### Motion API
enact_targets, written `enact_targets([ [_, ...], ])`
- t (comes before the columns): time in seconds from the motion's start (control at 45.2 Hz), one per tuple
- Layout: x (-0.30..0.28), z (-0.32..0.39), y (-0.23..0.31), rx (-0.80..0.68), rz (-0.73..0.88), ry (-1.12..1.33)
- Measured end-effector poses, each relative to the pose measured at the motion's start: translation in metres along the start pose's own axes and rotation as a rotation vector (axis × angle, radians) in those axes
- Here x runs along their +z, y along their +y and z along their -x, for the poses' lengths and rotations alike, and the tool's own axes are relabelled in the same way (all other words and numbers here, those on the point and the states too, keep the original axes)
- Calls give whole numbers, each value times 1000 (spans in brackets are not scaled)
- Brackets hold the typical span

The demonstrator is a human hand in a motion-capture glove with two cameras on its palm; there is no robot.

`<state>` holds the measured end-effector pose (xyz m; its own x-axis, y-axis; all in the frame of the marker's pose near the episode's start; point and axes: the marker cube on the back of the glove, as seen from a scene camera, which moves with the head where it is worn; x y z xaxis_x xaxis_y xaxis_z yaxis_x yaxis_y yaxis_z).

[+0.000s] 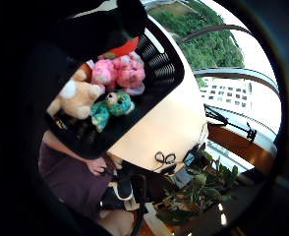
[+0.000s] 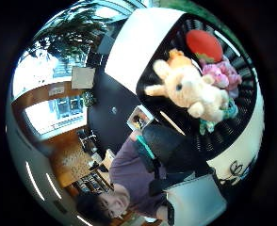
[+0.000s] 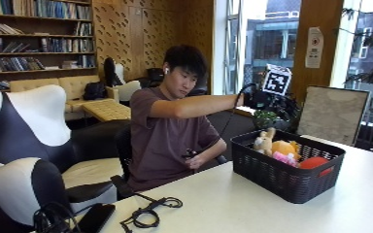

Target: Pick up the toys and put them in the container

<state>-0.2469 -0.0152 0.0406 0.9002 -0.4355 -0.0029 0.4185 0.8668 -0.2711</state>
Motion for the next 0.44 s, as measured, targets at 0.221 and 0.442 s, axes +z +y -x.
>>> enact_targets([
  [0.221,-10,7,-6,-16,-59,-15],
  [0.442,-14,4,-13,10,-115,-74],
])
